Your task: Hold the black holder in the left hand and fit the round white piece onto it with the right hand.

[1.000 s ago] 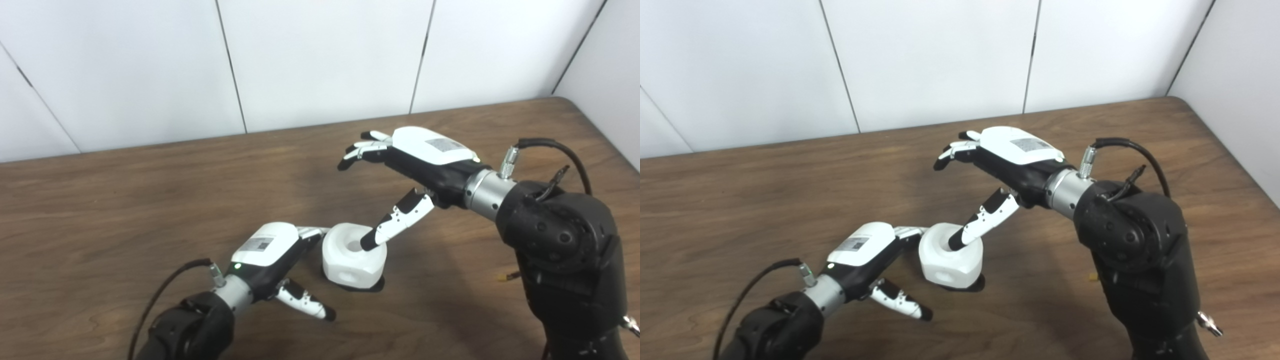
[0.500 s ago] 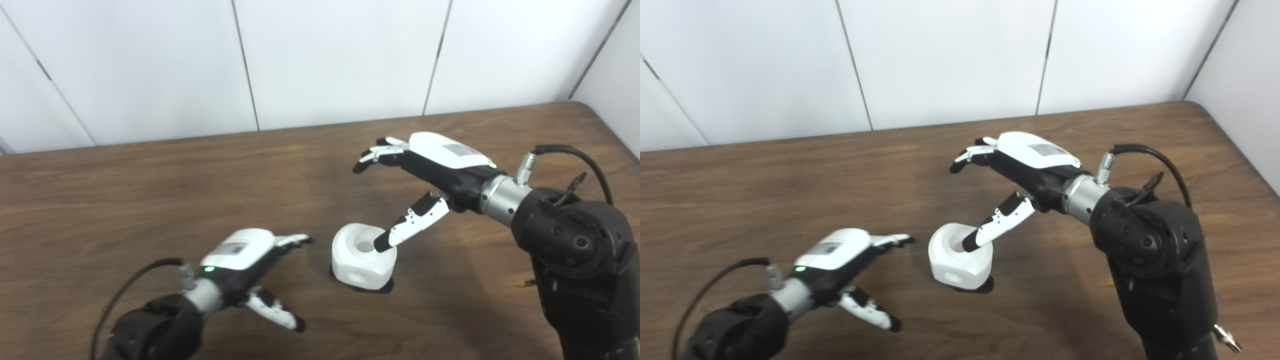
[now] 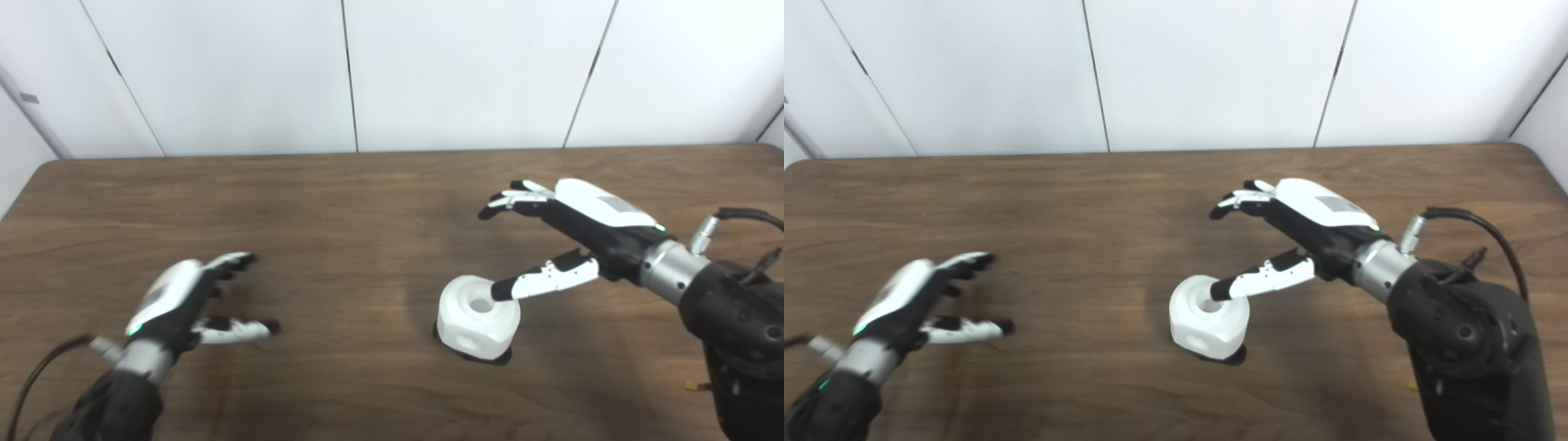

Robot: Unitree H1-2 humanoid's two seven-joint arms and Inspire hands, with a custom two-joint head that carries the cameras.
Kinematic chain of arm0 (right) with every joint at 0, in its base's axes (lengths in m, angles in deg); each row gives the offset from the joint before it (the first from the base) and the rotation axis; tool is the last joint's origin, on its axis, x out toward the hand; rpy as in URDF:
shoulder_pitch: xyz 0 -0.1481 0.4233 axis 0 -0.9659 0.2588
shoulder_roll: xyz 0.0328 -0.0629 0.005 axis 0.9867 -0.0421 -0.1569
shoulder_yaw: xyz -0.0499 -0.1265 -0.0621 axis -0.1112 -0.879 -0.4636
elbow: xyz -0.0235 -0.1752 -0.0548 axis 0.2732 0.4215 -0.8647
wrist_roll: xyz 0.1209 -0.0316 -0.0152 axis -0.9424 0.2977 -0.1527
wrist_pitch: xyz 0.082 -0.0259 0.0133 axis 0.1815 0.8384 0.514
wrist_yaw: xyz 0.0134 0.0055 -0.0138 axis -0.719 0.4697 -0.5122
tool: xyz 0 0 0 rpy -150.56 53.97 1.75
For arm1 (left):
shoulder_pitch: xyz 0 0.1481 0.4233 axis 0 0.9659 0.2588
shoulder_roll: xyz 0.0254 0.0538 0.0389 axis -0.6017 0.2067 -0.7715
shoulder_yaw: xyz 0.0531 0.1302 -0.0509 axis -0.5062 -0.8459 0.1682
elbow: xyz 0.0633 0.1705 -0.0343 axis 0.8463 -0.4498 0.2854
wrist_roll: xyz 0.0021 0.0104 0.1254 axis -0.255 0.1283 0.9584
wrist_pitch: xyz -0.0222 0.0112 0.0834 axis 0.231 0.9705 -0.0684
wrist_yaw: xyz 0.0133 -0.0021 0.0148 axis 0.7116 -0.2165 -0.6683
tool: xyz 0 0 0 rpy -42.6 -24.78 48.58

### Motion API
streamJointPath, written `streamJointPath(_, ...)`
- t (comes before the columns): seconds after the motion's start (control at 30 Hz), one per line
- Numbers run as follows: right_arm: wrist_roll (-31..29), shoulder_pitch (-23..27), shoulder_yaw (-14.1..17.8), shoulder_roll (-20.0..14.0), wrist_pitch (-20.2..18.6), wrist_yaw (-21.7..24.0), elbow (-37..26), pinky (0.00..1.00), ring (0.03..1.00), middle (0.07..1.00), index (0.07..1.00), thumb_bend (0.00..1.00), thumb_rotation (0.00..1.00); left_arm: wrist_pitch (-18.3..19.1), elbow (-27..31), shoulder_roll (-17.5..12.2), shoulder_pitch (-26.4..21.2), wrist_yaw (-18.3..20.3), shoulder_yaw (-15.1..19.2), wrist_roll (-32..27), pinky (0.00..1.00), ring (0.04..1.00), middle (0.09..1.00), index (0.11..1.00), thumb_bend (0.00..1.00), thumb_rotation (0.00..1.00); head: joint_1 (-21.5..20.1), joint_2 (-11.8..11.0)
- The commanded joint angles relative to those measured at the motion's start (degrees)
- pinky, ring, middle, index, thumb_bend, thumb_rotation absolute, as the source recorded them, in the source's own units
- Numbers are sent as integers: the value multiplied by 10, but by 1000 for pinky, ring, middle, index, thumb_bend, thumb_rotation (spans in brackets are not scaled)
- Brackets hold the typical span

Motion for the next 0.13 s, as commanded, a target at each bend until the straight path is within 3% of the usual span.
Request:
streamJointPath(0.0,-29,-11,21,-17,8,-41,3,922,999,995,952,666,925,-41,12,-2,-1,-35,21,-62,754,855,890,877,524,511,1,0)
streamJointPath(0.03,-43,-23,30,-19,11,-56,8,929,1000,998,966,639,955,-43,13,1,3,-37,29,-85,764,866,899,882,492,579,1,-1)
streamJointPath(0.07,-57,-35,40,-19,11,-71,13,937,1000,1000,985,600,986,-46,12,5,6,-36,37,-119,807,901,923,902,448,718,0,0)
streamJointPath(0.1,-72,-47,50,-17,10,-85,18,937,1000,1000,985,600,986,-46,10,8,11,-33,46,-157,807,901,923,902,448,718,0,0)
